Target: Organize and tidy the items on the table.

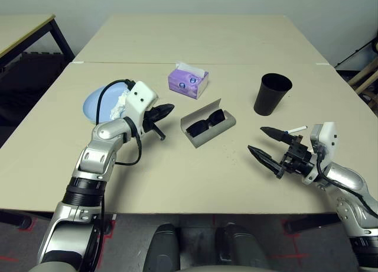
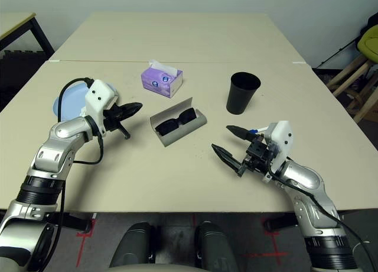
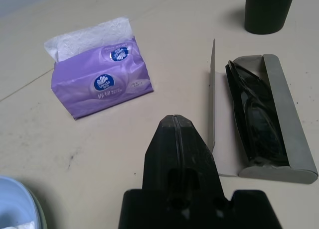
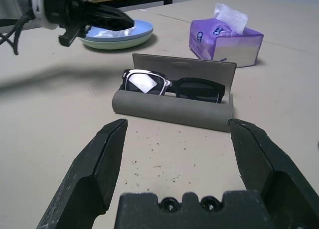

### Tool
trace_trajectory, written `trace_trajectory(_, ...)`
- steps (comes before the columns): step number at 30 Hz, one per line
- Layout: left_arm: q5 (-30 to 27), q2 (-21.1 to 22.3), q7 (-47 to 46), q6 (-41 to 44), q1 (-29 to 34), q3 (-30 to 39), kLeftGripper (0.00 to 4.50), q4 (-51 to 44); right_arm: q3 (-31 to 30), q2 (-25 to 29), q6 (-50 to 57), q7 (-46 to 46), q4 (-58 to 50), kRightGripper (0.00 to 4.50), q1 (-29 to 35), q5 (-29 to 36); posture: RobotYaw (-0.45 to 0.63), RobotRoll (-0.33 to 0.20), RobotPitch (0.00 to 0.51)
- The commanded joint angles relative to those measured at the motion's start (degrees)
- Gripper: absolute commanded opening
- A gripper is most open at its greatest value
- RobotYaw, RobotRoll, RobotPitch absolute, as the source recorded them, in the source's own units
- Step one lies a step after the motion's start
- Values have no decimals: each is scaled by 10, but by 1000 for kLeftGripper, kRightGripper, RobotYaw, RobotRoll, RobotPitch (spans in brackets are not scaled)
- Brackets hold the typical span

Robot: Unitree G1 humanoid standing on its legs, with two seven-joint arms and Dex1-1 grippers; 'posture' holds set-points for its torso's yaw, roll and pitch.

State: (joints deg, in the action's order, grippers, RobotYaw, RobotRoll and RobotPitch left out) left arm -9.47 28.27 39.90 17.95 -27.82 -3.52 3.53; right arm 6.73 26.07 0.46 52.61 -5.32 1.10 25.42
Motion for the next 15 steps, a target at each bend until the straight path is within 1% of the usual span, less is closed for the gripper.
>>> trace_trajectory(1,6,-10,-3,11,-11,-10,37,13,16,-7,-43,12,18,4500,9,9,94,0,70)
trace_trajectory(7,10,-21,-4,19,-21,-11,37,22,14,-5,-71,27,47,4500,8,6,91,0,68)
trace_trajectory(15,21,-34,-11,13,-32,-15,37,37,7,-4,-79,35,65,4500,-1,2,93,0,68)
